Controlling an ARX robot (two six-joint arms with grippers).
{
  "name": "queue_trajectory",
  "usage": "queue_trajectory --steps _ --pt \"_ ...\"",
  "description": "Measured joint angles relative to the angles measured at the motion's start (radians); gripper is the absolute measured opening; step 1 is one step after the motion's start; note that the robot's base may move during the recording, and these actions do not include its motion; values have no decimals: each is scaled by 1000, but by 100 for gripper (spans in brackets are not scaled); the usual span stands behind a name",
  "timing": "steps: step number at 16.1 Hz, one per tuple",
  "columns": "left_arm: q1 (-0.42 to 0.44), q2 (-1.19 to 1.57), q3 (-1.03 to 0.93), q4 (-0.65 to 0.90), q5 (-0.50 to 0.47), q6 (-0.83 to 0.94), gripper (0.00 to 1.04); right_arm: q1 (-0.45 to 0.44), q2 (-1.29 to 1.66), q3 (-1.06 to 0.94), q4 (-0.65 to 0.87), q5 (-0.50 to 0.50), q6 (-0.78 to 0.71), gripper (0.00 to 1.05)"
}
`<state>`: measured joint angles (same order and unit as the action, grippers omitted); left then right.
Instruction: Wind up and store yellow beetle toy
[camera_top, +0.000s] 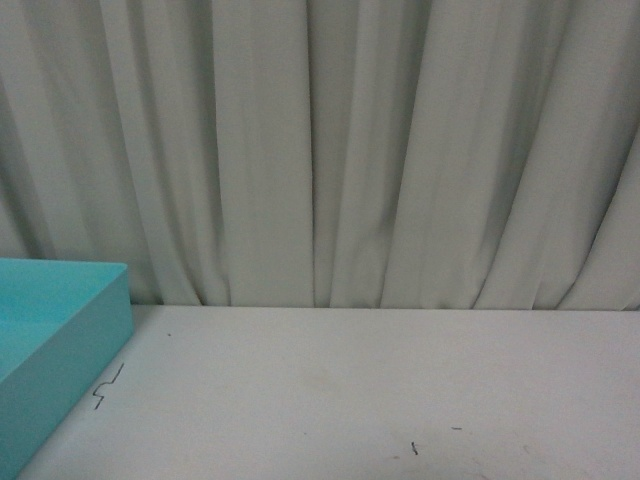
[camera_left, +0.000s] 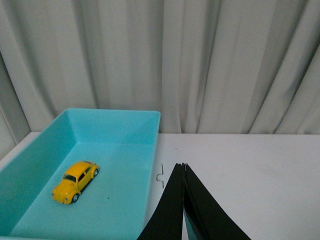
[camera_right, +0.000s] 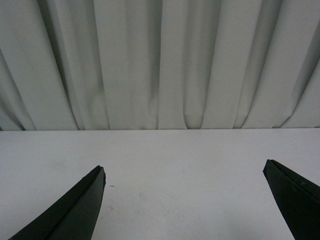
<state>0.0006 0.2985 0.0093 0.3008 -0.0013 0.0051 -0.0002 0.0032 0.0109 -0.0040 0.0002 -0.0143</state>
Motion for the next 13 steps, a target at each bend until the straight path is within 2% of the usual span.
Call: queue_trajectory --steps 8,13 --pt "0 -49 0 -53 1 0 2 0 0 0 0 0 0 98" --pt "0 -152 2 -169 0 0 2 0 0 0 0 0 0 98"
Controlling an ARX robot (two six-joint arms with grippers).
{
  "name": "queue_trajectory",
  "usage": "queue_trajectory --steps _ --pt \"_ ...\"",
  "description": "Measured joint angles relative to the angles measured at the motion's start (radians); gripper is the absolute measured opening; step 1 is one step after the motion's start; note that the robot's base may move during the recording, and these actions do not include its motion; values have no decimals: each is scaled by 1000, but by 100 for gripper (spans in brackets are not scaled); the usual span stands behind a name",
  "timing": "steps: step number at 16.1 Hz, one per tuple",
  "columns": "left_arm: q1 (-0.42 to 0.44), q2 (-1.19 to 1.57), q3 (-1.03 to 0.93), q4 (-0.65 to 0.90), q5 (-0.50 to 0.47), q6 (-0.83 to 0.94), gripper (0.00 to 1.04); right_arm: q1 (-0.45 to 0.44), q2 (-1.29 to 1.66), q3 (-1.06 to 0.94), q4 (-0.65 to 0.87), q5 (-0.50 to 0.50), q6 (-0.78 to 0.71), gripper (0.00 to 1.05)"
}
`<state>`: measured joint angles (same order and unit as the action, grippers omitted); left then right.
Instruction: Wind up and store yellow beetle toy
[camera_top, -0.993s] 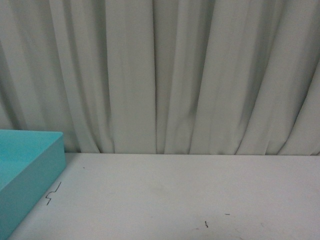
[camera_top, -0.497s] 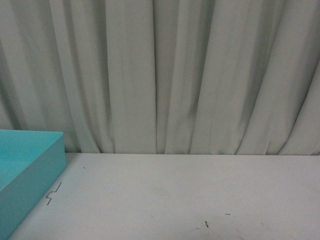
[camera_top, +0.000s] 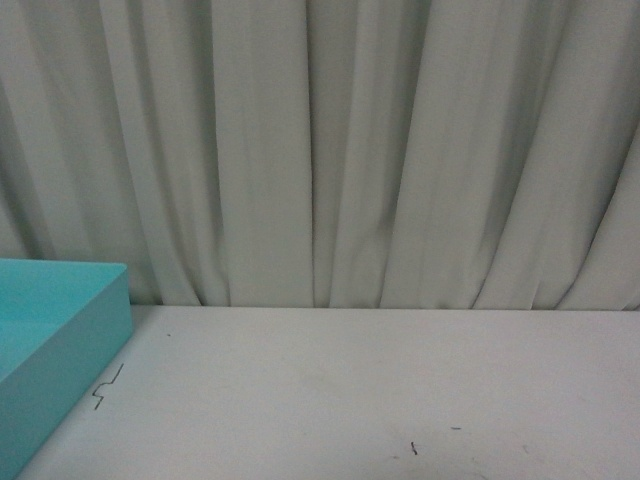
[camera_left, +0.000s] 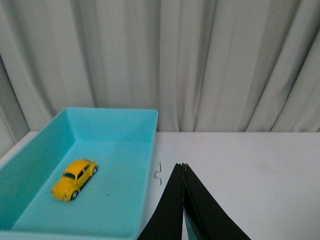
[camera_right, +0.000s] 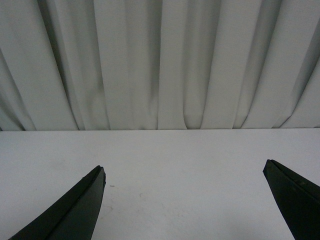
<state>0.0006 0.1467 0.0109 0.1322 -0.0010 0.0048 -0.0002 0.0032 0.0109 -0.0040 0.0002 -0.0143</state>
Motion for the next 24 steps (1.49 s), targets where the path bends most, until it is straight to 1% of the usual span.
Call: queue_trajectory --steps 2,3,4,8,9,10,14,16,17,18,19,20,24 --pt "0 -120 -1 -144 0 0 2 0 0 0 0 0 0 98" --pt "0 -141 4 -119 -2 0 2 0 0 0 0 0 0 98" --pt "0 -141 -1 -142 2 0 2 0 -1 0 1 1 0 98" --pt "0 -141 -1 -136 0 -1 2 0 0 0 0 0 0 98" --pt "0 -141 -1 -136 0 -2 8 0 0 0 0 0 0 98" --pt "0 -141 -1 -136 0 -2 19 0 0 0 0 0 0 98" --pt "0 -141 -1 -136 0 -2 55 0 0 0 0 0 0 98" --pt "0 -141 -1 -136 0 -2 70 0 0 0 0 0 0 98" --pt "0 -141 -1 -136 0 -2 79 0 0 0 0 0 0 98" --pt "0 -141 -1 -136 0 -2 88 0 0 0 0 0 0 98" --pt "0 -141 -1 -136 0 -1 100 0 0 0 0 0 0 98" --pt "0 -141 -1 -136 0 -2 97 0 0 0 0 0 0 98" --pt "0 -141 -1 -135 0 -2 98 0 0 0 1 0 0 98"
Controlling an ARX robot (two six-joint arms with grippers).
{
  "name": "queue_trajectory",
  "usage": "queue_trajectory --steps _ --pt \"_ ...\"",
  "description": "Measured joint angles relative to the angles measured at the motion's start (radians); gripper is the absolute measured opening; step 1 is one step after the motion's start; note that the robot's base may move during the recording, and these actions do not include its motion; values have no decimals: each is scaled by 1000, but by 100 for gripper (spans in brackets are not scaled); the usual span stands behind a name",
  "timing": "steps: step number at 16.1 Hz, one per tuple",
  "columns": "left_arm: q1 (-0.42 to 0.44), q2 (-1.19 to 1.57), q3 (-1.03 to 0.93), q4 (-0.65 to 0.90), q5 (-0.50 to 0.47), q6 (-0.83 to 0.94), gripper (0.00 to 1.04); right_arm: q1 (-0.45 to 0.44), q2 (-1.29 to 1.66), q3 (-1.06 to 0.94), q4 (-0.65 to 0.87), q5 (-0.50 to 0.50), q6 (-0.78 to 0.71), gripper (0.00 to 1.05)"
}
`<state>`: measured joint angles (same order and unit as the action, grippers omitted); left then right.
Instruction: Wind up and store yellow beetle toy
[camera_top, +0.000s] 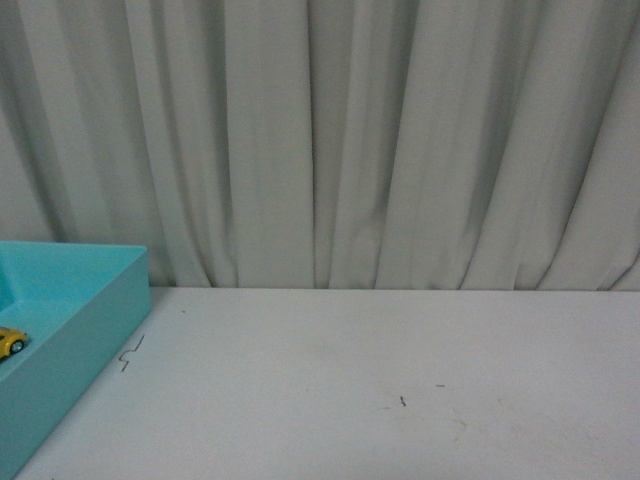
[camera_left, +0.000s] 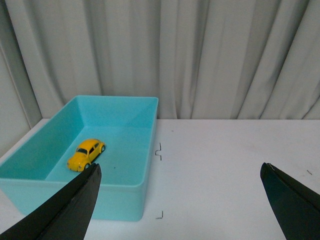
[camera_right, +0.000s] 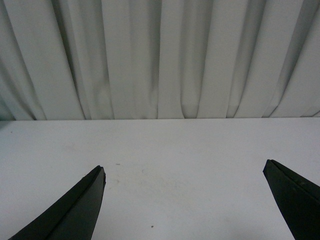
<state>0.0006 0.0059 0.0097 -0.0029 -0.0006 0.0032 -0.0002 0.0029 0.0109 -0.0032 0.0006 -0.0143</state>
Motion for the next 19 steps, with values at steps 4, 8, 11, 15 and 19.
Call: queue_trajectory --steps 4,8,11,15,19 --pt "0 0 0 -2 0 0 98 0 0 0 -2 0 0 98" --pt "0 0 0 0 0 0 98 0 0 0 -1 0 0 98" --pt "0 0 0 0 0 0 98 0 0 0 -1 0 0 98" --pt "0 0 0 0 0 0 98 0 0 0 -1 0 0 98" --pt "0 0 0 0 0 0 98 0 0 0 -1 0 0 98"
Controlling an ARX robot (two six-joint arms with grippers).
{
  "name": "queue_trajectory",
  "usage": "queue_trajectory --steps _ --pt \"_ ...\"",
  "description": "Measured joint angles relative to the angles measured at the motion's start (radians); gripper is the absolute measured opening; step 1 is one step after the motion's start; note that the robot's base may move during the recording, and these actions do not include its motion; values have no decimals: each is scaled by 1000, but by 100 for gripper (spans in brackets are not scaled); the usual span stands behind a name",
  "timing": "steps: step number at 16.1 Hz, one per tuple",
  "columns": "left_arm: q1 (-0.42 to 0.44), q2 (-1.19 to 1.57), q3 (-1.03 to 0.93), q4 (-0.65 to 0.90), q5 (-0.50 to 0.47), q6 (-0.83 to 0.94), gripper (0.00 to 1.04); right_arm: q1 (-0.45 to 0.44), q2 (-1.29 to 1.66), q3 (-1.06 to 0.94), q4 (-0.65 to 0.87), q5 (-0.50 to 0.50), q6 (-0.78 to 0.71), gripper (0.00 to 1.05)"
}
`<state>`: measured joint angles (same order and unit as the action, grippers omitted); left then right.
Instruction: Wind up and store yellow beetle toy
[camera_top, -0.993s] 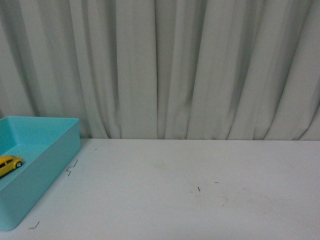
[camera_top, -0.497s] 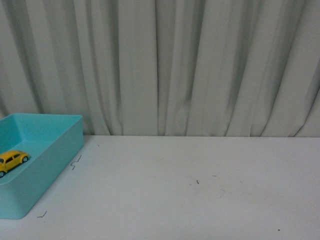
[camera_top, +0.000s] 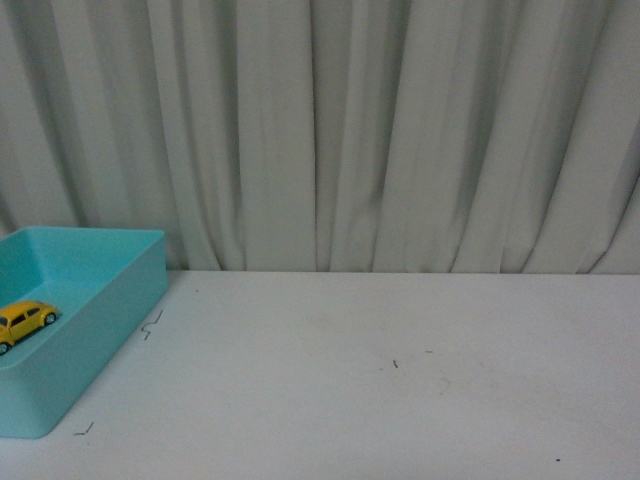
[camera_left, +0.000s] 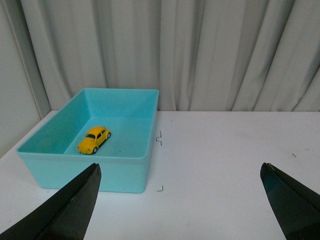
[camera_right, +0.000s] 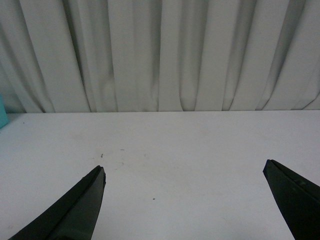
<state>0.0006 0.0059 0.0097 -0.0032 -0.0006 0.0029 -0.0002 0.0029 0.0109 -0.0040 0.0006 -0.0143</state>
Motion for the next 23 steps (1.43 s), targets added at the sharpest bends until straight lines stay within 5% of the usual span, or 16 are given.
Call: queue_trajectory --steps 23 --pt "0 0 0 -1 -1 -3 98 0 0 0 1 -1 3 98"
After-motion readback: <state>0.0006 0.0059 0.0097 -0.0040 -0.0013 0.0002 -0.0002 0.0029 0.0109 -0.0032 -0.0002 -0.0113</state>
